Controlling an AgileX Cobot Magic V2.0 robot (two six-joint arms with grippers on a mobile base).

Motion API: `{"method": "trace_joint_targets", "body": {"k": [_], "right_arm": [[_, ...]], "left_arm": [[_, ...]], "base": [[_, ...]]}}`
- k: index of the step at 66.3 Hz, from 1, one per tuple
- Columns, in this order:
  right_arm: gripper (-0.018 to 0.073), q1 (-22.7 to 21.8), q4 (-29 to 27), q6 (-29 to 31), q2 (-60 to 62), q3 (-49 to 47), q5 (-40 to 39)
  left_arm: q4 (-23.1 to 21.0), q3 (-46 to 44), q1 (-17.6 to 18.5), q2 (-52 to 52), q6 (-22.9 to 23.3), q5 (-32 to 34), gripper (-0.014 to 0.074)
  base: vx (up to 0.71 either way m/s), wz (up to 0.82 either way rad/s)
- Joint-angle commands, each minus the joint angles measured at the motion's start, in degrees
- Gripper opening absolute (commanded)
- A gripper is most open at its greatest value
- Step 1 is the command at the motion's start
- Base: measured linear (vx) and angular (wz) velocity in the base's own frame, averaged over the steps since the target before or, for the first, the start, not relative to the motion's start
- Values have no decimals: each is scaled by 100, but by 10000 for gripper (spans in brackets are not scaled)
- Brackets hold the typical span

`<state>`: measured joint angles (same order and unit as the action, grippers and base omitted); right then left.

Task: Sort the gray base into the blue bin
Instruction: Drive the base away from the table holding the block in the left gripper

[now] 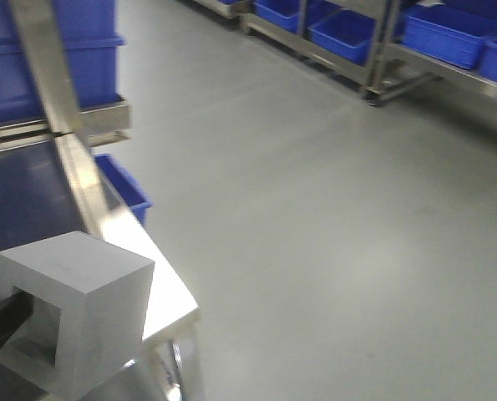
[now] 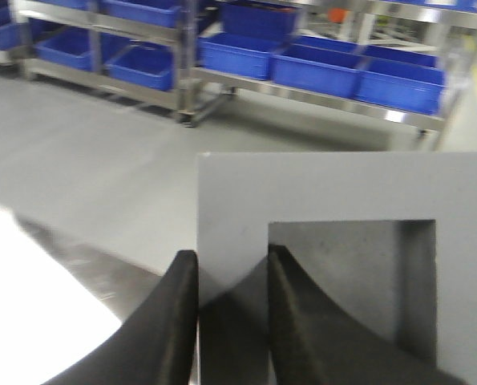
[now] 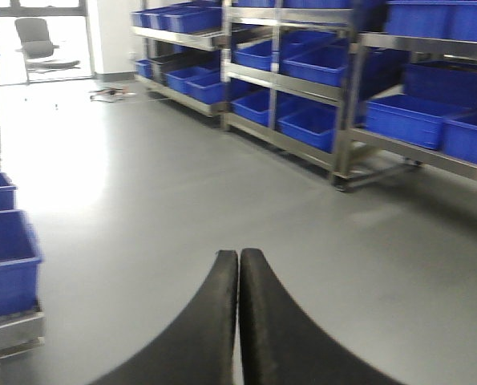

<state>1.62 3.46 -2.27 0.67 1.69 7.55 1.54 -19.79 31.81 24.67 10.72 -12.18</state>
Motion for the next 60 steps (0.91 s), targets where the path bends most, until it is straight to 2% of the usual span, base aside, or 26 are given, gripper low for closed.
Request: {"method": "trace_joint_targets", "body": {"k": [1, 28, 60], "right_arm": [[-9, -17, 36, 37, 66, 88, -424], [-9, -17, 36, 37, 66, 88, -424], [-9, -17, 36, 37, 66, 88, -424]], "left_arm": [[-28, -189, 38, -2, 22, 604, -6], [-28, -189, 38, -2, 22, 604, -6], [-28, -189, 38, -2, 22, 604, -6]], "base": [[-16, -66], [-14, -70], [-9, -86]]}}
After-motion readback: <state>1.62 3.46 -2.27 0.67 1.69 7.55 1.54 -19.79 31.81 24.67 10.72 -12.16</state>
